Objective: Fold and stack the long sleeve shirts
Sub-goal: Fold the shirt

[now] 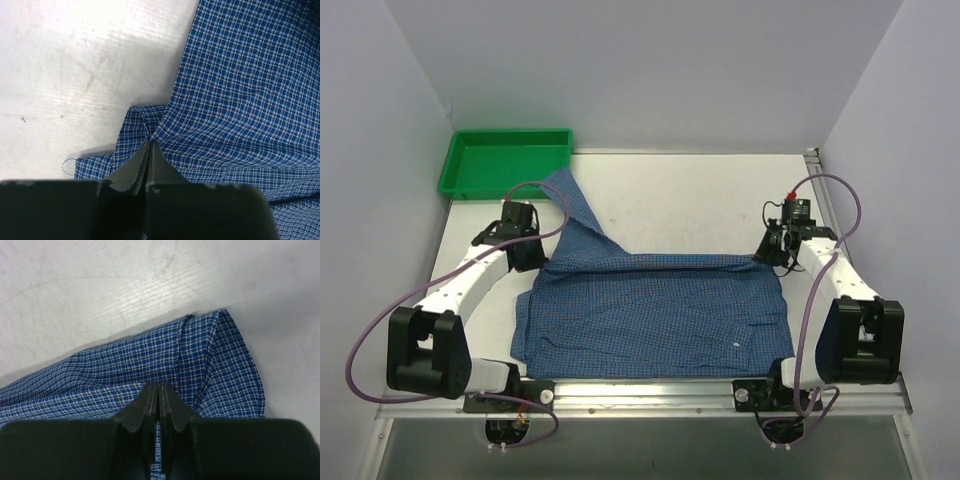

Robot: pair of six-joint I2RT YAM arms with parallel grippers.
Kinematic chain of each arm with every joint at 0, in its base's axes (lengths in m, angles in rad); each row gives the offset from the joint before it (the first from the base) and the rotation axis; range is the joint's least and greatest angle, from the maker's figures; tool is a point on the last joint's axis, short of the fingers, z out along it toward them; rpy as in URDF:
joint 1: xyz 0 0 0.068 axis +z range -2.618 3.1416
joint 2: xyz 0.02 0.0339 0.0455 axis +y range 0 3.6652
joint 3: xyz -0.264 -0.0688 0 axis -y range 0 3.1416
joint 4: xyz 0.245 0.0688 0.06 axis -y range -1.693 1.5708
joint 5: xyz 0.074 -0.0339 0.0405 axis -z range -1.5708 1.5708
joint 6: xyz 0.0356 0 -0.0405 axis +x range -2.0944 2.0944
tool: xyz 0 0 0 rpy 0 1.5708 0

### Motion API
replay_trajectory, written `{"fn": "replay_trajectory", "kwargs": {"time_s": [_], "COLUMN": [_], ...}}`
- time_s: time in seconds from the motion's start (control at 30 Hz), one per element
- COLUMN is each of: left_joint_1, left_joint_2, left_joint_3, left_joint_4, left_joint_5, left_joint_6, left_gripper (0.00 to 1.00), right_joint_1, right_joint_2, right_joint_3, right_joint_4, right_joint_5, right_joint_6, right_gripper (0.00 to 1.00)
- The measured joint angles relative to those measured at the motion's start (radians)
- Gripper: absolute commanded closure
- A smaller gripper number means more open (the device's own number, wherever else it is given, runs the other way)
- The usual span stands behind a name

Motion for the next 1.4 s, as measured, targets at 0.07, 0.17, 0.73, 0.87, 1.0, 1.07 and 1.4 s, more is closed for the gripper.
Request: {"fn": "replay_trajectory", "kwargs": {"time_s": [0.07, 0.17, 0.73, 0.87, 1.0, 1.07, 1.4], "left_joint_1": [-0.001, -0.002, -0.001, -0.001, -0.001, -0.001, -0.002], "left_joint_2": [-0.007, -0.007, -0.052, -0.151, -0.211, -0.21, 0.021], "left_joint_3": [-0.032, -0.067, -0.145, -0.153, -0.148, -0.133, -0.006], "left_joint_4": [0.0, -0.007, -0.061, -0.079, -0.084, -0.085, -0.022], "left_joint_5": [0.006, 0.01, 0.024, 0.055, 0.074, 0.077, 0.105], "left_joint_6": [-0.018, -0.036, -0.122, -0.121, -0.121, -0.122, -0.143], "left_gripper": [1.0, 1.0, 0.74, 0.46, 0.21, 0.13, 0.12], "right_joint_1": [-0.003, -0.005, -0.012, -0.011, -0.002, 0.011, 0.138], "right_joint_2": [0.0, 0.0, -0.019, -0.092, -0.13, -0.12, 0.096], "right_joint_3": [-0.027, -0.07, -0.197, -0.201, -0.175, -0.144, -0.014], "right_joint_4": [0.01, 0.022, 0.069, 0.064, 0.056, 0.055, 0.076], "right_joint_5": [0.005, 0.01, 0.045, 0.029, 0.002, -0.004, -0.004], "right_joint_6": [0.021, 0.05, 0.11, 0.108, 0.102, 0.102, 0.095], "right_gripper": [1.0, 1.0, 0.6, 0.6, 0.6, 0.6, 0.6]}}
